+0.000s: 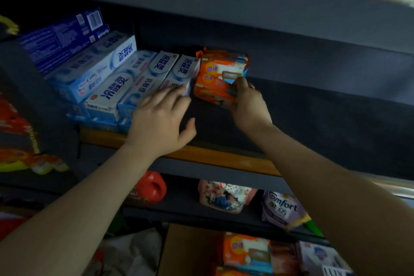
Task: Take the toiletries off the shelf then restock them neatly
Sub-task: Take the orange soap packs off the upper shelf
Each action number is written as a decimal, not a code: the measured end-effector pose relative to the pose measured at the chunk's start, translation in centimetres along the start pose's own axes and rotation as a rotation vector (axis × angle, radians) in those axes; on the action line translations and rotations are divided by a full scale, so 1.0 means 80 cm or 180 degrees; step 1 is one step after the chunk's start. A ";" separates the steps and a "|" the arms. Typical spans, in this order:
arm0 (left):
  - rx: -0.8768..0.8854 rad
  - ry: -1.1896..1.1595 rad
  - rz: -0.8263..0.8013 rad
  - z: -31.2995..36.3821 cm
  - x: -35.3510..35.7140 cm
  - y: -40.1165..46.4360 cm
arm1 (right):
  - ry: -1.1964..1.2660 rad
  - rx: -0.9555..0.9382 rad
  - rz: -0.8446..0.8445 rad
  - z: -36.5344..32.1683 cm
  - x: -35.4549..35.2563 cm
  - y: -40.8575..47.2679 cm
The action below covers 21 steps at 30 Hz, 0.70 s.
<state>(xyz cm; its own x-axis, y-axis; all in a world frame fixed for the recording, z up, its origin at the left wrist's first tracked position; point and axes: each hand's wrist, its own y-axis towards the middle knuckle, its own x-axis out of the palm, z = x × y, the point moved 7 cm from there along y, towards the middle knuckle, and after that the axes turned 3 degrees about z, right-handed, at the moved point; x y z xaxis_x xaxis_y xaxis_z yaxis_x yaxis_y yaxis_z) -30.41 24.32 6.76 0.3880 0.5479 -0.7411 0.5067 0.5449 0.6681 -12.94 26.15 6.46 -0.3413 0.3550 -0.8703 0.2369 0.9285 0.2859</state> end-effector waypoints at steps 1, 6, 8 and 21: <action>-0.0035 -0.0008 -0.0096 0.001 -0.001 0.001 | 0.0249 -0.0043 -0.0034 -0.003 -0.010 -0.019; -0.0581 -0.1113 -0.0506 0.011 -0.033 0.001 | 0.1269 -0.0239 0.0293 -0.019 -0.082 -0.108; -0.0708 -0.1914 -0.0353 0.031 -0.065 0.001 | 0.1667 -0.0038 0.0146 -0.013 -0.095 -0.141; -0.0532 -0.2369 -0.1157 0.125 -0.156 -0.055 | 0.2373 0.1295 -0.0745 0.017 -0.107 -0.283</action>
<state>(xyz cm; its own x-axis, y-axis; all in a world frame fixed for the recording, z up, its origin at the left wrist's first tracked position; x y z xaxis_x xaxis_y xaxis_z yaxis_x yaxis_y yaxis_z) -29.75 8.75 12.40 0.6585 -0.2087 -0.7230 0.6002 0.7252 0.3373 -14.16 1.92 6.88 -0.8929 0.2709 -0.3597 0.3437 0.9261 -0.1557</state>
